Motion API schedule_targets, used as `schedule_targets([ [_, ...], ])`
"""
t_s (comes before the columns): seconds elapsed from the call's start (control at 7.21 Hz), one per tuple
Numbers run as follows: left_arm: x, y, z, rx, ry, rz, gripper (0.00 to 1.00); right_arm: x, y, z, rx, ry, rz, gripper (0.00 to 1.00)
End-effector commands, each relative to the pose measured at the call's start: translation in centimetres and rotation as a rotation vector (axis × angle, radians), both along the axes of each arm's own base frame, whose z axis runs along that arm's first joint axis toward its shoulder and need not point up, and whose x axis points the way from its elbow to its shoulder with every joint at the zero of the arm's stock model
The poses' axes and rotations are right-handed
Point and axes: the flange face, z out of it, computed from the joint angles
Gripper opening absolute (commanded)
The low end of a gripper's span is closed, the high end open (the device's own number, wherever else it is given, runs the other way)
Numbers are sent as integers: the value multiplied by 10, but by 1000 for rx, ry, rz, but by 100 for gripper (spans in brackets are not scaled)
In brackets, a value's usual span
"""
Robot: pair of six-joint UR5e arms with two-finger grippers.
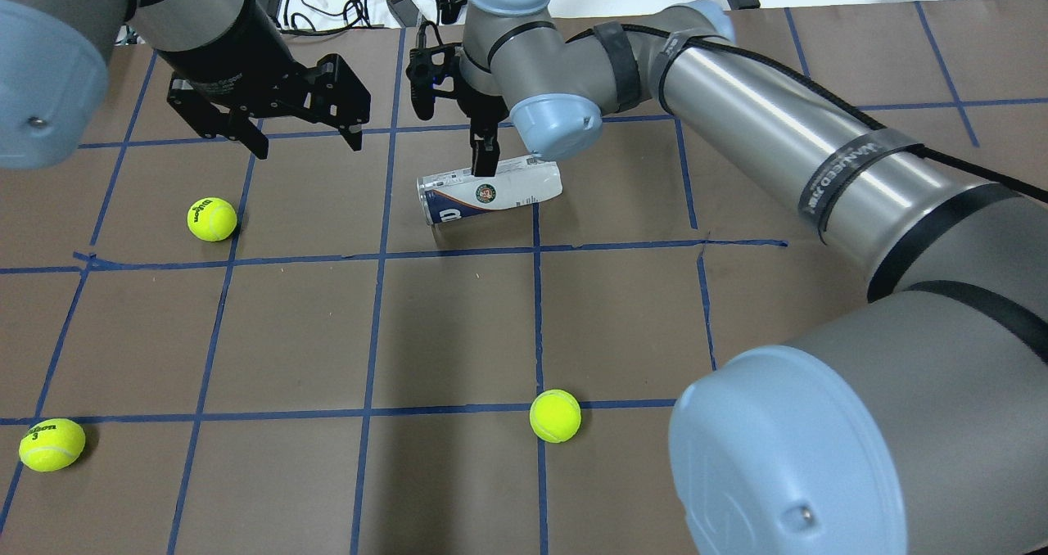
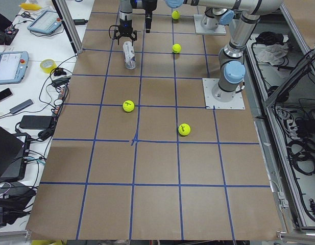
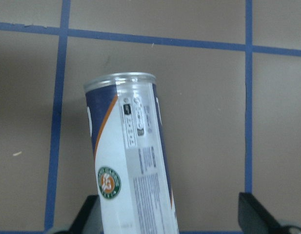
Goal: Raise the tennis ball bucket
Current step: 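Release the tube and raise the right gripper away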
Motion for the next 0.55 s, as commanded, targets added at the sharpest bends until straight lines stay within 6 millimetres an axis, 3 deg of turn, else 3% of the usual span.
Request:
schedule_targets([
  [0.0,19,-15,-29,13,118,-16,100,-80,-12,55,40,5,-152,100],
  [0.14,31,-30,-55,44,248,-52,100,-112,-13,74,72,1,-263,100],
  [0.42,35,-66,-123,100,279,-45,100,-143,14,125,147,8,-490,100],
])
